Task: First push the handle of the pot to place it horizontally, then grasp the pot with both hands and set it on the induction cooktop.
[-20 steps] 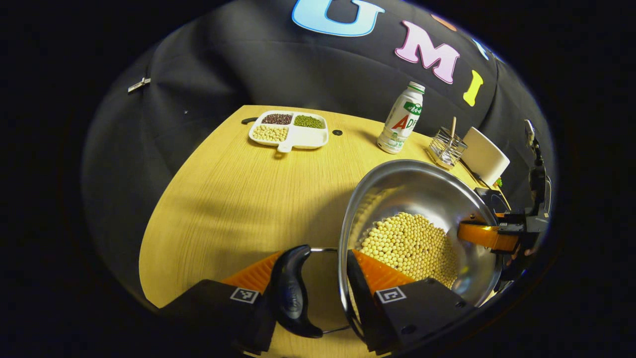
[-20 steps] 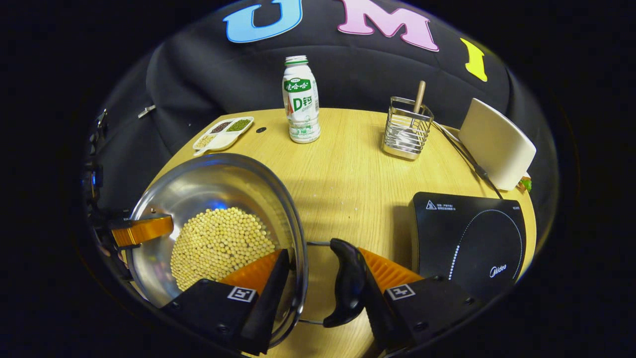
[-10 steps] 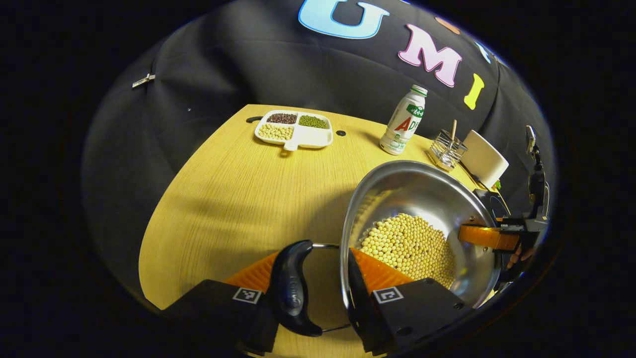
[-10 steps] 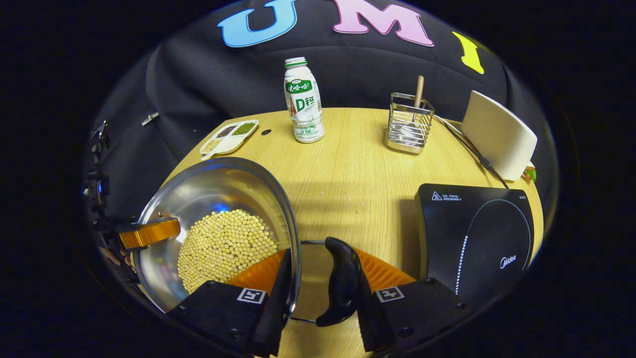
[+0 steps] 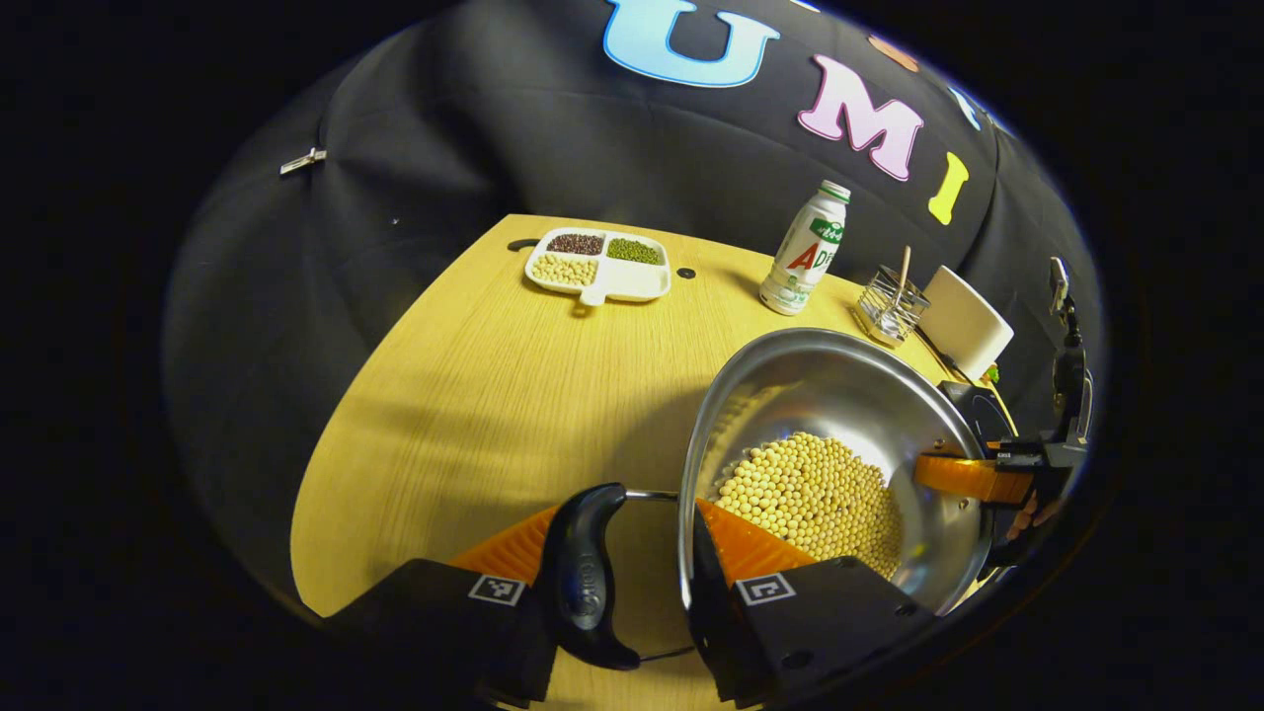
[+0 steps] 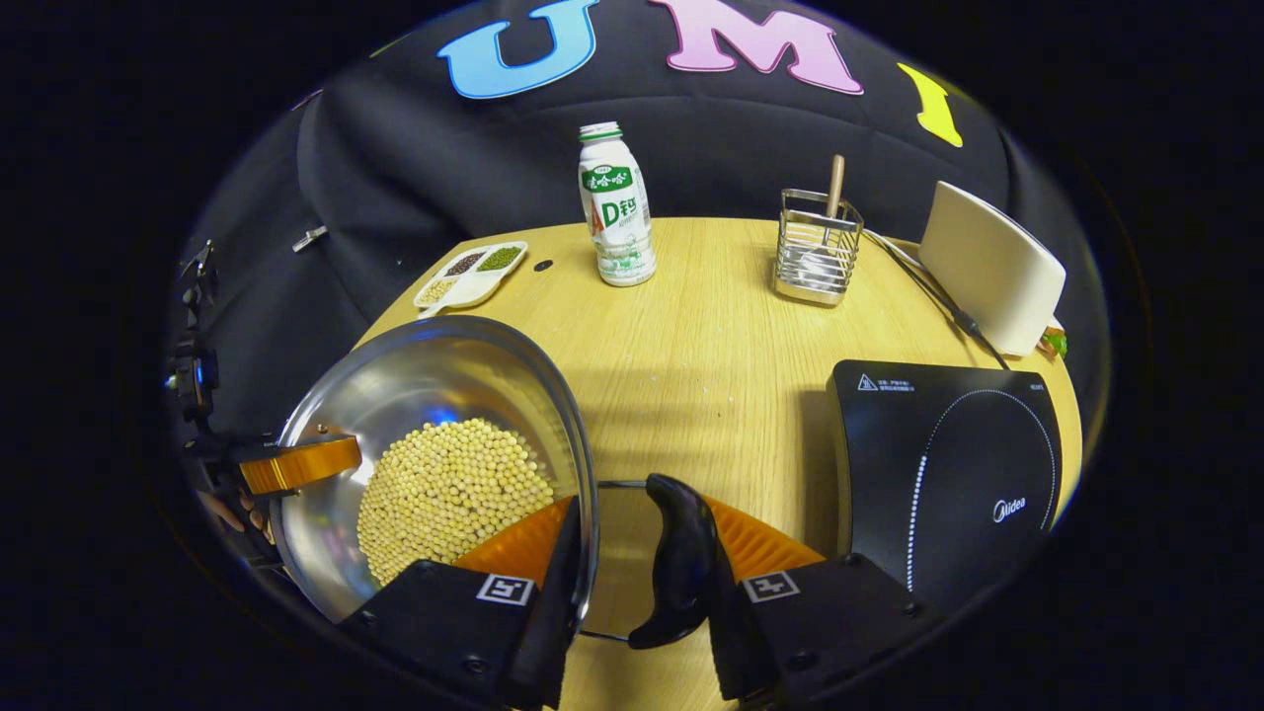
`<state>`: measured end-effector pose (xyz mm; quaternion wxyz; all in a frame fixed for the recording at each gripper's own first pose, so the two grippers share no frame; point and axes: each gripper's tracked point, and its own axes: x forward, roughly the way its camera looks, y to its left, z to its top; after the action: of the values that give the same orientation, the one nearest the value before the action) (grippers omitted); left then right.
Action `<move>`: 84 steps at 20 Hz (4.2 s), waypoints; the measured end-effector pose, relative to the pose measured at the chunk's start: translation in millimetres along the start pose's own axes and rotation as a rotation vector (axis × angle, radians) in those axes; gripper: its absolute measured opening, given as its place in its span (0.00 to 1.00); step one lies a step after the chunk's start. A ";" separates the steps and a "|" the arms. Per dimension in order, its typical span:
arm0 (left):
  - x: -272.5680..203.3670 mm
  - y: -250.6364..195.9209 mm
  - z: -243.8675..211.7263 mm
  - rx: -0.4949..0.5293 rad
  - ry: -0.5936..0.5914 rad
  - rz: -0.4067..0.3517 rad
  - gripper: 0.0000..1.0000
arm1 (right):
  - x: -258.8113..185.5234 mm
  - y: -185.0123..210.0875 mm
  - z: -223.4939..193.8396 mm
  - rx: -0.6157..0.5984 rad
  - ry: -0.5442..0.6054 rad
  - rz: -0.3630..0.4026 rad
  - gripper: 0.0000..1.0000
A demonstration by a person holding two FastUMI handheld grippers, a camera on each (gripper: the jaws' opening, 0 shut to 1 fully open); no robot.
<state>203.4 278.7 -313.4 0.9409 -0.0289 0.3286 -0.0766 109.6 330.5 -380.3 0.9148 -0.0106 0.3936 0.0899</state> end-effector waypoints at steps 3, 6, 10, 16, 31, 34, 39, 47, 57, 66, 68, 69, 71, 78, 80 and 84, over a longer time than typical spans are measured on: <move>-18.4 -8.5 12.6 0.016 -0.019 0.001 0.63 | -18.6 -1.2 13.2 0.003 -0.018 0.006 0.61; -33.4 -24.4 23.3 0.018 -0.026 -0.002 0.63 | -39.9 -10.0 24.4 0.013 -0.027 0.006 0.57; -47.8 -51.4 29.9 0.020 -0.030 -0.012 0.63 | -66.1 -29.0 34.4 0.013 -0.032 0.003 0.61; -60.9 -105.0 35.4 0.011 -0.044 -0.032 0.63 | -102.3 -74.0 46.0 0.011 -0.058 -0.004 0.61; -48.6 -251.4 41.0 0.056 -0.050 -0.071 0.62 | -152.2 -219.9 59.4 0.062 -0.090 -0.035 0.61; -32.3 -279.6 47.5 0.057 -0.039 -0.078 0.63 | -156.2 -244.9 58.3 0.072 -0.085 -0.042 0.61; -17.7 -314.3 44.8 0.071 -0.027 -0.086 0.63 | -158.5 -281.4 55.1 0.096 -0.078 -0.052 0.61; 8.6 -353.9 37.1 0.082 0.004 -0.110 0.63 | -150.9 -330.6 46.0 0.122 -0.055 -0.078 0.61; 33.2 -377.4 15.6 0.067 0.047 -0.123 0.63 | -131.6 -369.4 32.2 0.134 -0.014 -0.107 0.61; 49.0 -375.0 0.9 0.046 0.058 -0.111 0.63 | -111.9 -374.9 23.2 0.115 0.001 -0.089 0.61; 48.9 -375.2 -0.9 0.039 0.058 -0.118 0.63 | -112.8 -375.4 21.8 0.113 0.000 -0.081 0.61; 48.8 -375.3 -1.8 0.041 0.060 -0.120 0.63 | -111.3 -375.3 22.2 0.116 -0.004 -0.079 0.61; 49.3 -375.1 -2.7 0.046 0.065 -0.121 0.64 | -111.3 -376.1 22.1 0.111 -0.011 -0.078 0.58; 48.6 -374.8 -5.5 0.047 0.084 -0.109 0.66 | -111.1 -375.6 24.1 0.129 -0.049 -0.063 0.63; 49.5 -375.0 -5.9 0.038 0.095 -0.103 0.66 | -111.1 -375.7 23.5 0.131 -0.051 -0.062 0.63; 48.1 -374.7 -5.9 0.023 0.111 -0.086 0.69 | -111.0 -376.7 22.2 0.132 -0.048 -0.075 0.64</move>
<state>190.0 -98.8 -308.3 0.9173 -0.0280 0.3779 -0.1220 115.8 -55.4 -304.1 0.9254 0.0369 0.3761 0.0295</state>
